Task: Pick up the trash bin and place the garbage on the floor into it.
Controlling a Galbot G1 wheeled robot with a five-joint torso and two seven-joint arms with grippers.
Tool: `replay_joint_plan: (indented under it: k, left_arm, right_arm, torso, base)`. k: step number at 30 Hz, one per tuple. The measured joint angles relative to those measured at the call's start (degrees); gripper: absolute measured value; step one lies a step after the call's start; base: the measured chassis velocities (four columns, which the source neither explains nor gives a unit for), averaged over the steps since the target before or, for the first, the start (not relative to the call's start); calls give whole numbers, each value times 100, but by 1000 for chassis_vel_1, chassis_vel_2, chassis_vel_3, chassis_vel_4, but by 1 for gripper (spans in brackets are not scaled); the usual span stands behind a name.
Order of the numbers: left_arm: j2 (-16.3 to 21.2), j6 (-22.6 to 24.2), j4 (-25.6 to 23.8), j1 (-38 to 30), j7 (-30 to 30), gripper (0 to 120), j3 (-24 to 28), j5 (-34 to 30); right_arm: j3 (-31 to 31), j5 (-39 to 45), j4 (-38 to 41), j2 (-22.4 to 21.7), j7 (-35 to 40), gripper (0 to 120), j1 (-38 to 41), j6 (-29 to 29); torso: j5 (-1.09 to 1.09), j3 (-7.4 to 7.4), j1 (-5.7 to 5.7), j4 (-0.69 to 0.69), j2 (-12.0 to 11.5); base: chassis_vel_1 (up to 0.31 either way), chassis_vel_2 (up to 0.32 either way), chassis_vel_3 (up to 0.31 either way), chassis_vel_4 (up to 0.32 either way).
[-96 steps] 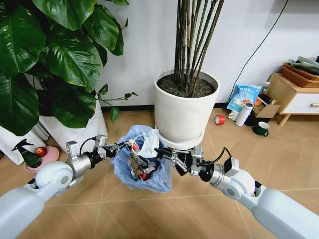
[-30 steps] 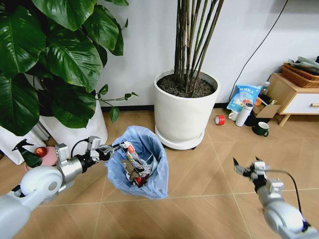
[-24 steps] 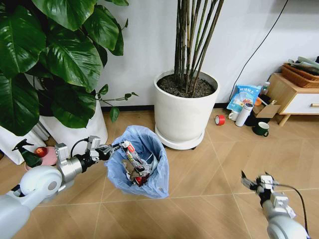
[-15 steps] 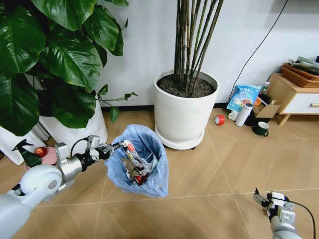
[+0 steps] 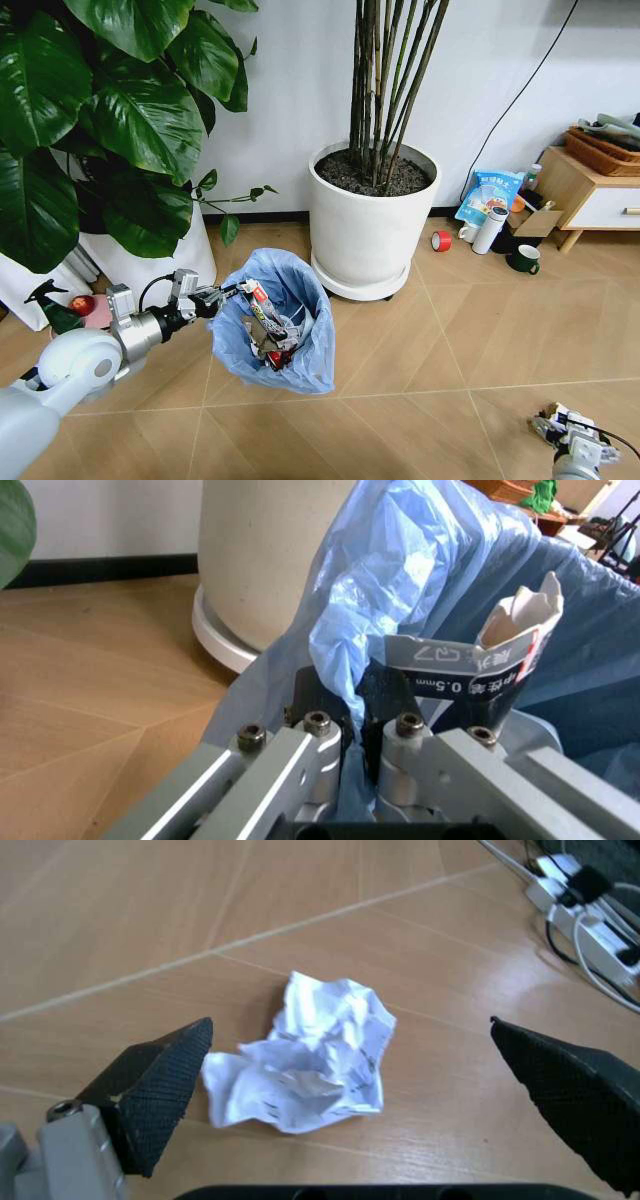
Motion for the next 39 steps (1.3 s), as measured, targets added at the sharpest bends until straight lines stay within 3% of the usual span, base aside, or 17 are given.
replay_joint_plan:
  k: [12, 21, 31, 32, 34, 36, 39]
  left_arm:
    - [37, -1, -5, -31, -7, 0, -1, -49]
    - [50, -1, -8, -34, -27, 0, -33, -92]
    - [35, 1, 47, -138, -35, 0, 30, -138]
    - [41, 3, 47, -137, -36, 0, 34, -142]
    - [46, 4, 44, -134, -36, 0, 34, -143]
    - [49, 5, 43, -120, -36, 0, 33, -144]
    - [40, 5, 42, -109, -36, 0, 32, -139]
  right_arm:
    - [-57, 94, -685, -22, -44, 100, 445, 41]
    - [-208, 122, -1072, -104, -138, 65, 703, 79]
    - [-332, 206, -1050, -199, -163, 32, 704, 11]
    - [-362, 219, -1029, -206, -163, 24, 694, -10]
    - [-375, 222, -1024, -213, -163, 21, 687, -17]
    - [-396, 227, -1019, -220, -179, 10, 682, -27]
    - [-406, 235, -1018, -220, -182, 3, 678, -40]
  torso:
    - [0, 0, 1, 0, 0]
    - [1, 0, 1, 0, 0]
    - [0, 0, 0, 0, 0]
    - [0, 0, 1, 0, 0]
    - [0, 0, 0, 0, 0]
    - [-1, 0, 0, 0, 0]
    - [0, 0, 0, 0, 0]
  base:
    - [0, 0, 0, 0]
    - [0, 0, 0, 0]
    - [0, 0, 0, 0]
    - [0, 0, 0, 0]
    - [0, 0, 0, 0]
    - [0, 0, 0, 0]
    - [0, 0, 0, 0]
